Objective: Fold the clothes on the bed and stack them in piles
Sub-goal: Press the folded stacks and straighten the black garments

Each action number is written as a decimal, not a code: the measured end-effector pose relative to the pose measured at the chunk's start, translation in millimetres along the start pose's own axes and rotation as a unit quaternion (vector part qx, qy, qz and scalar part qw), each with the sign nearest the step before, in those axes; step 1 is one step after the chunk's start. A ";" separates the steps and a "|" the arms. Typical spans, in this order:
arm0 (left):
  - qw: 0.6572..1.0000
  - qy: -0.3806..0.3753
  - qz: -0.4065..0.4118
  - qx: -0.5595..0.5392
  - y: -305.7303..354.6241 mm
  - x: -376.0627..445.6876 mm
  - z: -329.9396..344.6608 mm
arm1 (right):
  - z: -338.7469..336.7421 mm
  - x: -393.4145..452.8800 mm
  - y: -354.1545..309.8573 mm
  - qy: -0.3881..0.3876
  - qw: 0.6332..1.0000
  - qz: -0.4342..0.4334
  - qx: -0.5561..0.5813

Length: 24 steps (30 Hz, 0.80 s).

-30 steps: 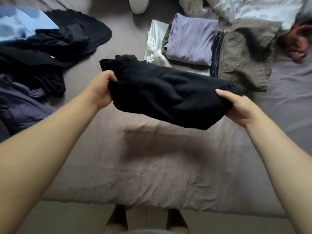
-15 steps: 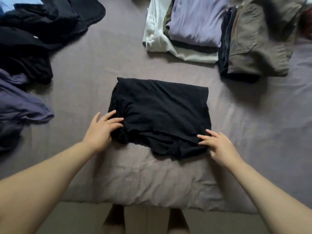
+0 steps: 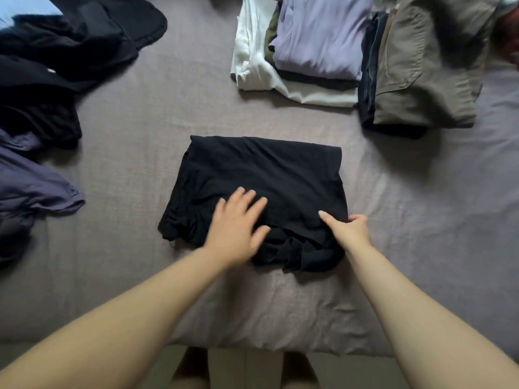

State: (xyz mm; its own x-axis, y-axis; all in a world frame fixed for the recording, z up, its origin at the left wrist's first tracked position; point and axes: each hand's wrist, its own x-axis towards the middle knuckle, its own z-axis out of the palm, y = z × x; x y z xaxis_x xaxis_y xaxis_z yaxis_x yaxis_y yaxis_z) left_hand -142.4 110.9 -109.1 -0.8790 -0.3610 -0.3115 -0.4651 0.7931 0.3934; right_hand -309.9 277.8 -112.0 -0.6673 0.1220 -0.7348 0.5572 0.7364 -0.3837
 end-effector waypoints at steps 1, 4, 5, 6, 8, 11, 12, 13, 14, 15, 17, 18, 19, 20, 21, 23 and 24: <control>0.998 -0.052 -0.014 -0.014 17.5 -1.8 11.8 | 4.1 2.8 0.3 -0.010 0.999 0.007 0.033; 0.982 -0.156 -0.065 -0.080 51.2 -5.5 33.6 | 4.7 -9.3 -12.8 -0.057 0.992 -0.037 0.103; 0.978 -0.161 -0.075 -0.113 54.9 -5.0 33.8 | 3.4 -17.5 -20.2 -0.079 0.989 -0.071 0.107; 0.972 -0.151 -0.083 -0.161 54.3 -3.6 33.5 | 3.3 -28.7 -29.8 -0.094 0.983 -0.117 0.104; 0.949 -0.132 -0.084 -0.274 48.4 -3.2 28.1 | 10.7 -60.7 -55.0 -0.113 0.963 -0.231 0.087; 0.896 -0.089 -0.118 -0.419 32.8 -15.8 12.3 | 57.7 -106.1 -85.4 -0.130 0.928 -0.350 0.013; 0.873 -0.057 -0.151 -0.461 29.0 -23.4 7.7 | 79.4 -118.1 -90.5 -0.131 0.923 -0.362 -0.020; 0.839 -0.022 -0.204 -0.504 23.9 -32.1 4.4 | 101.9 -130.6 -95.2 -0.132 0.920 -0.365 -0.055; 0.797 0.025 -0.267 -0.541 17.6 -40.9 1.2 | 123.4 -143.2 -99.9 -0.137 0.920 -0.355 -0.093; 0.755 0.078 -0.329 -0.562 9.0 -50.6 -0.8 | 143.3 -155.3 -103.6 -0.149 0.920 -0.337 -0.136; 0.690 0.159 -0.441 -0.551 -17.6 -70.1 5.3 | 178.9 -172.4 -108.6 -0.216 0.918 -0.264 -0.201; 0.673 0.183 -0.484 -0.528 -32.1 -78.6 10.6 | 191.0 -178.7 -109.3 -0.248 0.920 -0.221 -0.210; 0.661 0.205 -0.514 -0.507 -45.8 -86.1 13.0 | 198.6 -181.6 -108.6 -0.261 0.926 -0.191 -0.196; 0.651 0.224 -0.534 -0.491 -58.4 -91.7 12.5 | 202.3 -181.1 -106.0 -0.257 0.934 -0.180 -0.169; 0.649 0.239 -0.546 -0.473 -68.8 -94.1 8.5 | 202.1 -176.6 -99.9 -0.235 0.945 -0.185 -0.133; 0.665 0.257 -0.545 -0.441 -84.5 -90.0 -4.7 | 189.9 -165.5 -86.3 -0.130 0.961 -0.239 -0.052; 0.684 0.255 -0.530 -0.431 -90.0 -84.8 -12.0 | 180.1 -159.0 -80.4 -0.060 0.960 -0.271 -0.020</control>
State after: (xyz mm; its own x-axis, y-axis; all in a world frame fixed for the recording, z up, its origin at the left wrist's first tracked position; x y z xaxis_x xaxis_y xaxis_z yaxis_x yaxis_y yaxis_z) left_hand -27.3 64.3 -107.7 0.1805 -0.8076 -0.5615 -0.5656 -0.5522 0.6125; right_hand -159.6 79.3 -65.1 -0.7912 -0.3626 -0.4925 0.1221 0.6954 -0.7082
